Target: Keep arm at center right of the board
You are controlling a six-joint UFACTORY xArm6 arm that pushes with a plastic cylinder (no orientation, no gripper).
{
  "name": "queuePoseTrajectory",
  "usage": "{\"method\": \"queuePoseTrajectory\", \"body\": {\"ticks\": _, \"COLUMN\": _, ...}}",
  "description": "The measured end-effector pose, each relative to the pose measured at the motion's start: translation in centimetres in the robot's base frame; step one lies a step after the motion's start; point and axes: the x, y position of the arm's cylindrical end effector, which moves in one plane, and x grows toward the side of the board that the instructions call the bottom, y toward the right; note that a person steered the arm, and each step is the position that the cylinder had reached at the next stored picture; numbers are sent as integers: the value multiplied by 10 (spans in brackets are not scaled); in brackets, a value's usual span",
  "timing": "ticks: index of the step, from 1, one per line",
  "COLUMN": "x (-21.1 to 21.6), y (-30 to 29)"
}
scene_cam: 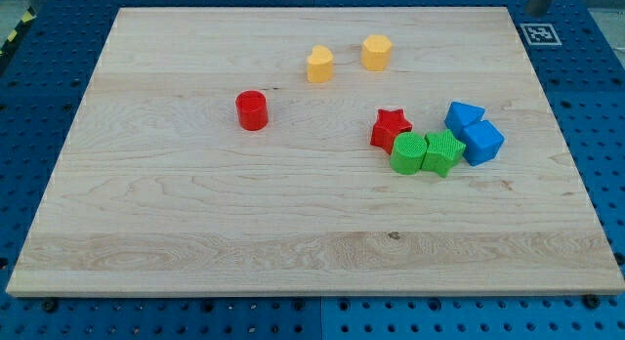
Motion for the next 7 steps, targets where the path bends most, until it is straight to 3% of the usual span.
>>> {"method": "queuePoseTrajectory", "body": {"ticks": 2, "x": 1, "y": -10}}
{"method": "queuePoseTrajectory", "body": {"ticks": 3, "x": 10, "y": -44}}
{"method": "queuePoseTrajectory", "body": {"ticks": 7, "x": 38, "y": -50}}
